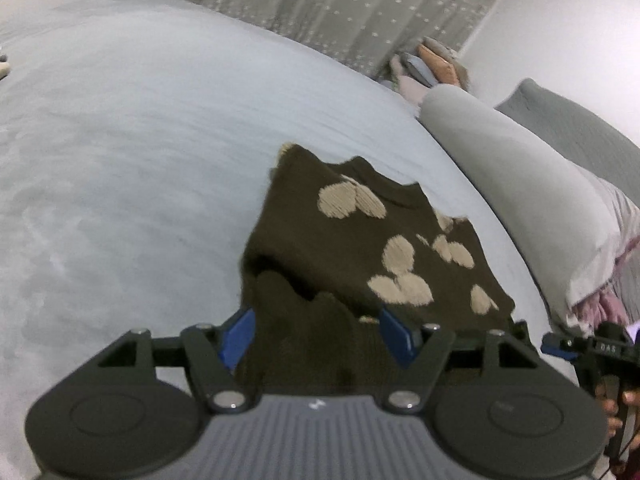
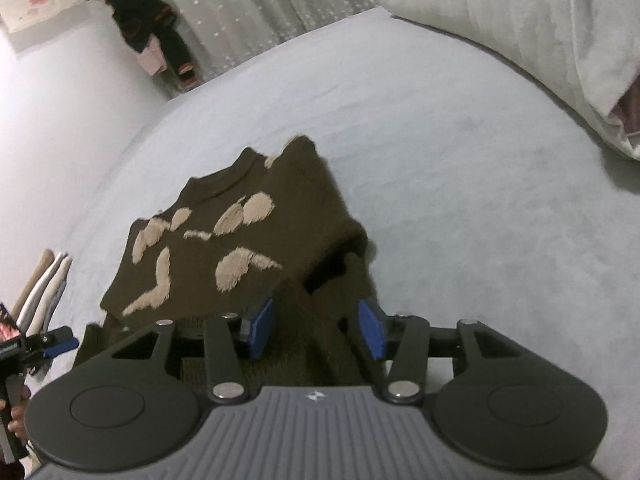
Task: Fold clothes
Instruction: 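Lift the hem and fold it toward the collar with both tools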
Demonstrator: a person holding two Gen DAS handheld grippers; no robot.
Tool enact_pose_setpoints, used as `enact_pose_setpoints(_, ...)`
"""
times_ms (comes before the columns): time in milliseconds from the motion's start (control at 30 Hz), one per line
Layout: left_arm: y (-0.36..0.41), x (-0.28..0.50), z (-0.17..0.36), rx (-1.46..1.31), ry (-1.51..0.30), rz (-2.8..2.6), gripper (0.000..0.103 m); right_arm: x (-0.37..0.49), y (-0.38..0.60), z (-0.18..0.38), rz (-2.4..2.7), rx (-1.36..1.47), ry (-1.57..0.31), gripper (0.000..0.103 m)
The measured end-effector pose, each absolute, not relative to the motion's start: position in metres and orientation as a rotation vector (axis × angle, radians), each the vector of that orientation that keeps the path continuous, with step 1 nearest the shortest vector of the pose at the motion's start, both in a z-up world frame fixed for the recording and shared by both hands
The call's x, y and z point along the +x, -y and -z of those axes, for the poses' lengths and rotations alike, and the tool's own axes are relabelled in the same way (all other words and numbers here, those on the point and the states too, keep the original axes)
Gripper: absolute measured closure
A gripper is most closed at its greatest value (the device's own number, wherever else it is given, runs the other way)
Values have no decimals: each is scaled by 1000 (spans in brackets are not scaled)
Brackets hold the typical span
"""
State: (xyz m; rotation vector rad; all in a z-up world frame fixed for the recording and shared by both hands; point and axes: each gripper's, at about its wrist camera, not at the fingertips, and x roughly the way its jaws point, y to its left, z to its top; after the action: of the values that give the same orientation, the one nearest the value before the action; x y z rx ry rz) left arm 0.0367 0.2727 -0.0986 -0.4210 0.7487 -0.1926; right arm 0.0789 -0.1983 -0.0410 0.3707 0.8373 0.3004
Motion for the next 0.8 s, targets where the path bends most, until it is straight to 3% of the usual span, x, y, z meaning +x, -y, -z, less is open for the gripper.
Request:
enact_pose_setpoints(233, -261, 37, 107, -337, -746, 226, 35, 76, 185, 52, -335, 306, -849, 49)
enact_pose_setpoints(400, -257, 36, 116, -343, -756, 214, 64, 75, 171, 60, -326, 241, -821, 50)
enact_pose_setpoints(433, -255, 35, 117, -334, -755, 210, 67, 75, 168, 62, -324, 225, -815, 53)
enact_pose_setpoints(500, -252, 32, 119, -304, -749, 198, 87, 73, 163, 65, -322, 192, -805, 61)
enact_pose_setpoints(533, -251, 31, 119, -294, -742, 189, 91, 72, 160, 66, -318, 176, -800, 70)
enact_pose_setpoints(567, -251, 29, 118, -289, -732, 178, 91, 71, 159, 67, -312, 160, -797, 82)
enact_pose_setpoints(800, -253, 18, 96, -279, -604, 125, 93, 59, 167, 53, -278, 169, -702, 88)
